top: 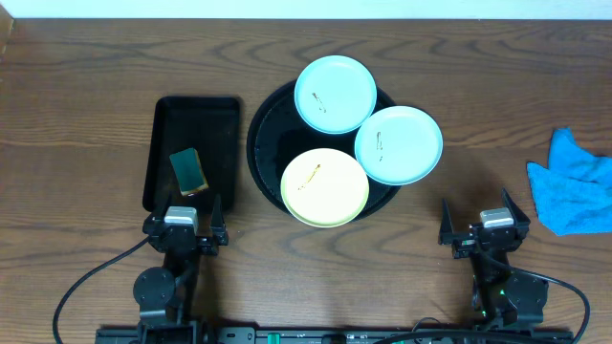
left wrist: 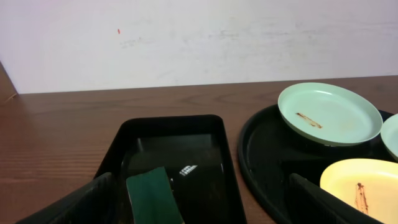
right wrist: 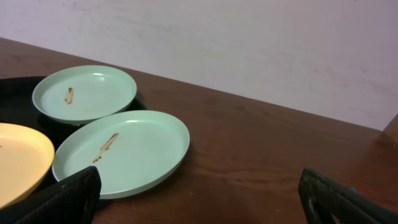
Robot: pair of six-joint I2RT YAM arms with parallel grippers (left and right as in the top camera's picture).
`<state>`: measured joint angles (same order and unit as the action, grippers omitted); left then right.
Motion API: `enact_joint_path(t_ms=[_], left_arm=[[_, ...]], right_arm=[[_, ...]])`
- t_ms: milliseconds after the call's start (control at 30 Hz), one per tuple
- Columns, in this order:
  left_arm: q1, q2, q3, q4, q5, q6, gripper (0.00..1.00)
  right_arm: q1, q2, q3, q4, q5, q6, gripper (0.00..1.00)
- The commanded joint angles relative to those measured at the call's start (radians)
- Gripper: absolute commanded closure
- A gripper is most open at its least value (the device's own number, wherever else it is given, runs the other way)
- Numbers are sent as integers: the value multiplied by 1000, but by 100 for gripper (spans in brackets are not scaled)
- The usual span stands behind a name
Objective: Clean dirty plates on tray and stack at the side
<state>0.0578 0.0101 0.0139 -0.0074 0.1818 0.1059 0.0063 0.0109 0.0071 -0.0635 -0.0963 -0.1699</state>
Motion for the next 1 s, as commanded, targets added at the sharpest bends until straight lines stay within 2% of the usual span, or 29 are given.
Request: enact_joint_path(t_ms=[0, 967], left_arm=[[-3, -6, -10, -44, 42, 10, 15], [-3, -6, -10, -44, 42, 10, 15]], right_arm=[[6, -2, -2, -4, 2, -11, 1], [6, -2, -2, -4, 19, -11, 1]])
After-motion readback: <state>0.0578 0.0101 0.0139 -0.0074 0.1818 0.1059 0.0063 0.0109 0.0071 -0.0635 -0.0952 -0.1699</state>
